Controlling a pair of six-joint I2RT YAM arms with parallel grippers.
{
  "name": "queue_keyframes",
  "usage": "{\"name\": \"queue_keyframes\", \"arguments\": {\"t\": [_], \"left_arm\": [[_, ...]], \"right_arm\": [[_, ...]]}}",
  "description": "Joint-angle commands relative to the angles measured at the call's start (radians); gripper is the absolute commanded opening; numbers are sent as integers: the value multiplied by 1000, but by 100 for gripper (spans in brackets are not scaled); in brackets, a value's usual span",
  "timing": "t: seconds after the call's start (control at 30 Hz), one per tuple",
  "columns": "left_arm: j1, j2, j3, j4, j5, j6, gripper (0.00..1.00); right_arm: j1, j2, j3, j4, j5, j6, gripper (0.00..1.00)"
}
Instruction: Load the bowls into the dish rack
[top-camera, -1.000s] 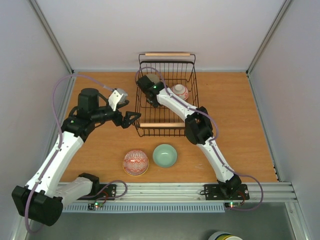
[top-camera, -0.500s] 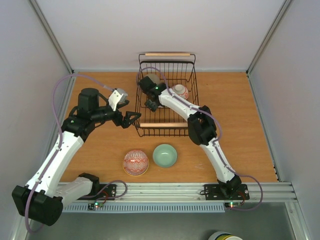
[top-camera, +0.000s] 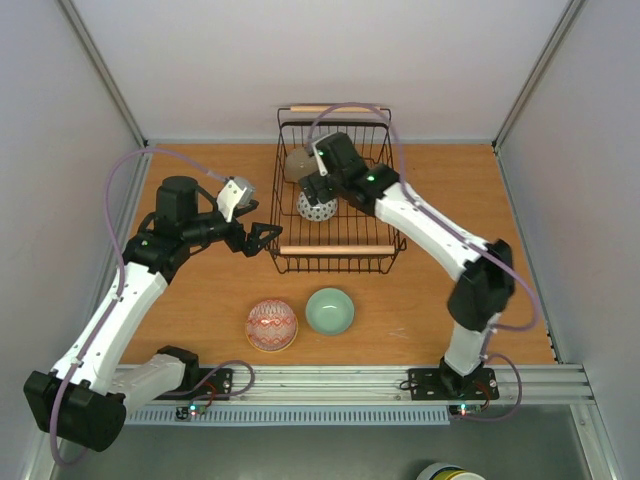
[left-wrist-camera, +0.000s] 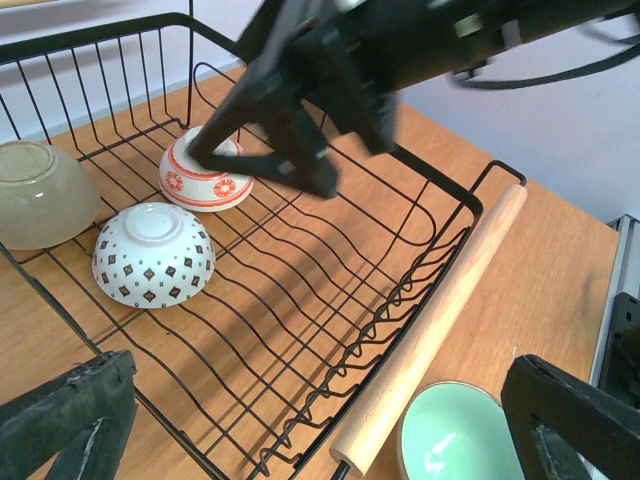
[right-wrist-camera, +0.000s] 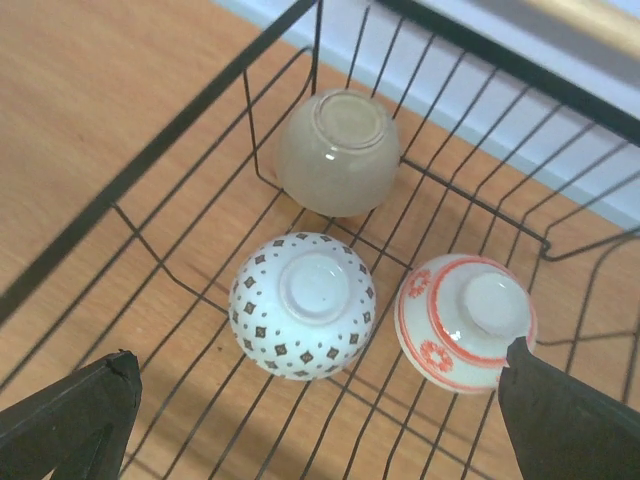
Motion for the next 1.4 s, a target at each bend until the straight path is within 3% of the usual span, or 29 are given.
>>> {"name": "queue_keyframes", "arguments": {"t": [0.0, 0.3, 0.47, 0.6, 0.87, 1.1, 1.37], "left_arm": [[-5, 8, 5, 31, 17, -1, 99], [-5, 9, 7, 29, 23, 0, 99], [-6, 5, 4, 34, 24, -1, 99], [-6, 11, 6, 33, 26, -3, 99], [-5, 2, 7, 31, 19, -3, 99], [-5, -15, 6, 28, 15, -3, 99], [-5, -15, 6, 29, 16, -5, 99]], "right_arm": [[-6, -192, -157, 108, 36, 171, 99], [-1, -561, -502, 73, 49, 494, 98], [77, -777, -708, 64, 62, 612, 77], [176, -880, -778, -22, 108, 672, 69], [369, -824, -882, -41, 151, 721, 63], [375, -700, -1013, 98, 71, 733, 62], [375, -569, -1081, 198, -5, 792, 50]]}}
